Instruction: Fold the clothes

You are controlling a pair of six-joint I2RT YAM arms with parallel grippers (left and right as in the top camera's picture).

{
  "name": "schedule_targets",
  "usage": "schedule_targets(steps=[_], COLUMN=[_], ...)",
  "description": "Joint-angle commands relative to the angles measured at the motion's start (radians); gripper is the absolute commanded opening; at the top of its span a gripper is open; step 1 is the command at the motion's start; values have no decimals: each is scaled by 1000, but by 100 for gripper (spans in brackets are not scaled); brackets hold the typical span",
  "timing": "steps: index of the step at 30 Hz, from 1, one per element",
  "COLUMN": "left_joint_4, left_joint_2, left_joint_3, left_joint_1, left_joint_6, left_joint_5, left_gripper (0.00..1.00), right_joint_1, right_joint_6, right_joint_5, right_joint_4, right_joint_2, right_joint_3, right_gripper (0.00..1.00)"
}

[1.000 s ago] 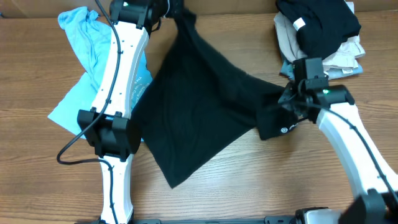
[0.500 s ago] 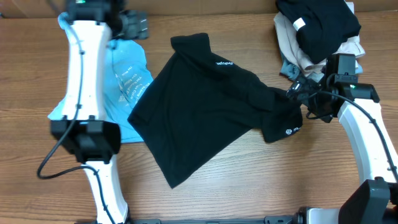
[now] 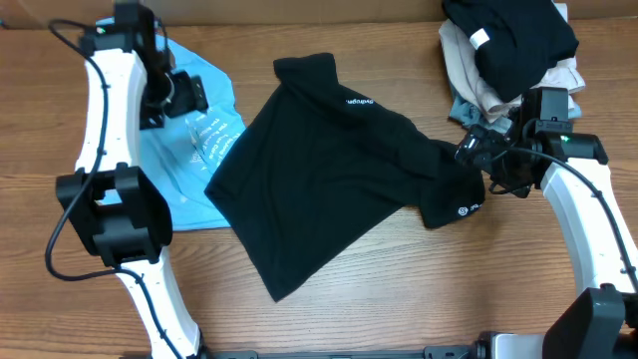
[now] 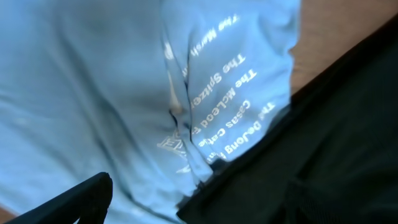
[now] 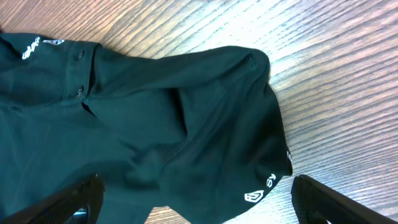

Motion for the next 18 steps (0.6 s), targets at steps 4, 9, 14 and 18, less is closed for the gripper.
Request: schedule_targets(steps=[4, 9, 14, 18], left_joint_4=[131, 305, 443, 497], left_joint_2=[-13, -13, -13, -13], left_joint_3=[-183, -323, -415, -459], left_joint_1=[-10, -9, -2, 27], left_joint_6=[16, 16, 23, 22], left_joint_5=[15, 13, -80, -270], left_gripper=[91, 93, 98, 100], right_joint_1=[1, 1, 1, 1], right_joint_6=[-11, -11, -13, -19], right_joint_5=[-9, -9, -8, -5], right_joint_4=[-1, -5, -21, -29], right_joint_2=[-14, -14, -14, -14], right_joint_3=[27, 27, 27, 27], right_gripper=[100, 100, 100, 100])
